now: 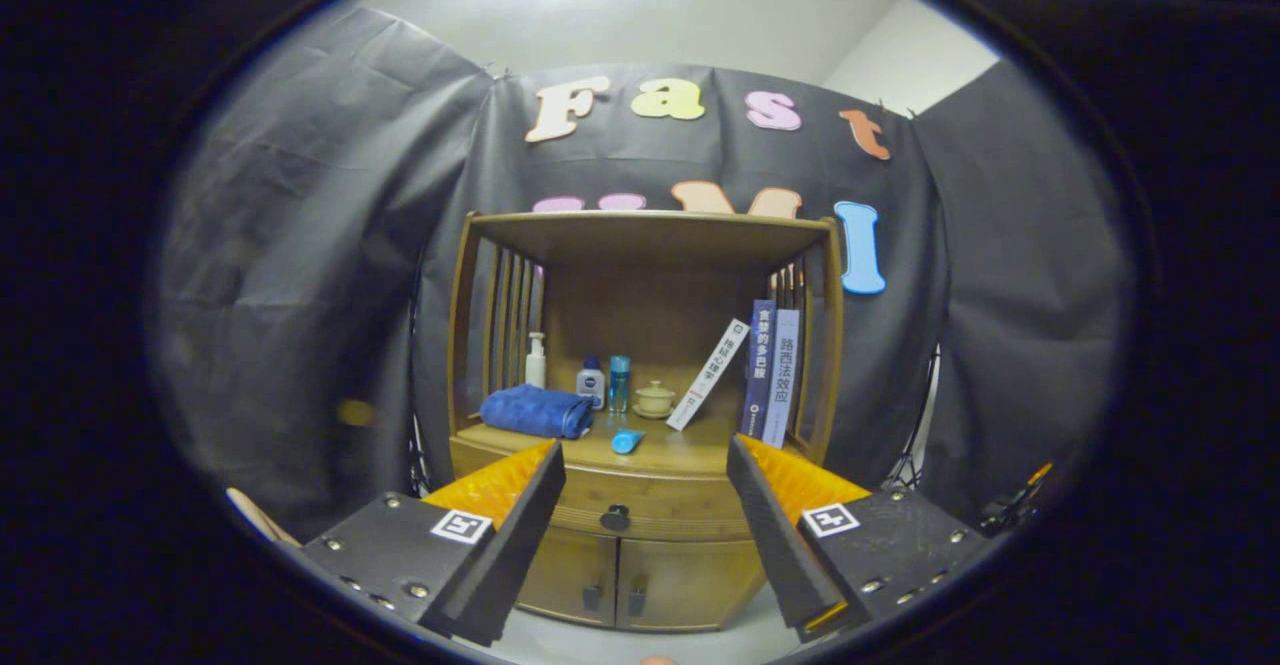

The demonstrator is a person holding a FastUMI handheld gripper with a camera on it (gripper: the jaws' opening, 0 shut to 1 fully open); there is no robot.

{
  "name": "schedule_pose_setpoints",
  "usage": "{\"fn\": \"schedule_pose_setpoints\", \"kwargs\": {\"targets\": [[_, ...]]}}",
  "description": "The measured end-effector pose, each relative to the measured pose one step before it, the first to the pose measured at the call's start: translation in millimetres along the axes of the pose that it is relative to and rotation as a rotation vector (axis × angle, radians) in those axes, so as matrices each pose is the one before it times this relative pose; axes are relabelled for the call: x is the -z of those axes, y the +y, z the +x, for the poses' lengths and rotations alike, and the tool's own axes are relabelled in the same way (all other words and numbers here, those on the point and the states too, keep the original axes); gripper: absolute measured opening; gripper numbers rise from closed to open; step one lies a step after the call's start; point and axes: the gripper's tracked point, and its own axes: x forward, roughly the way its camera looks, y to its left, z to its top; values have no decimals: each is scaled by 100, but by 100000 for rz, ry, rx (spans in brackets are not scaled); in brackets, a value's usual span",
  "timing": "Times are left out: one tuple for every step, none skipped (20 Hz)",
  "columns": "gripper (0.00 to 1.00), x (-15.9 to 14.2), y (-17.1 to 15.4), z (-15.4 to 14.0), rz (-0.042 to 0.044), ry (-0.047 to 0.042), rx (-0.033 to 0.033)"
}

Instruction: Pull open the drawer, take out the items inside it, and place them on the countertop above the cabinet.

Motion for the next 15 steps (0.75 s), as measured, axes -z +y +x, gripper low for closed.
{"fn": "schedule_pose_setpoints", "kwargs": {"targets": [[97, -481, -856, -94, -303, -1493, 1734], [97, -257, -687, -134, -739, -1087, 1665], [97, -100, -376, -162, -572, -575, 1102], [97, -113, -125, -99, -174, -372, 492], [97, -97, -164, 56, -57, -463, 408], [97, -154, -214, -21, -215, -466, 362], [97, -59, -96, -50, -265, -325, 60], [97, 25, -31, -45, -267, -168, -63], [97, -63, -23, -29, -129, -77, -170], [97, 22, 43, -11, -206, 89, -316], [97, 53, -101, 60, -298, 71, -158], [97, -103, -90, 33, -240, -301, 40], [97, -146, -139, -1, -217, -331, 177], [97, -81, -224, 5, -259, -264, 360], [97, -88, -244, 21, -128, -307, 400]]}}
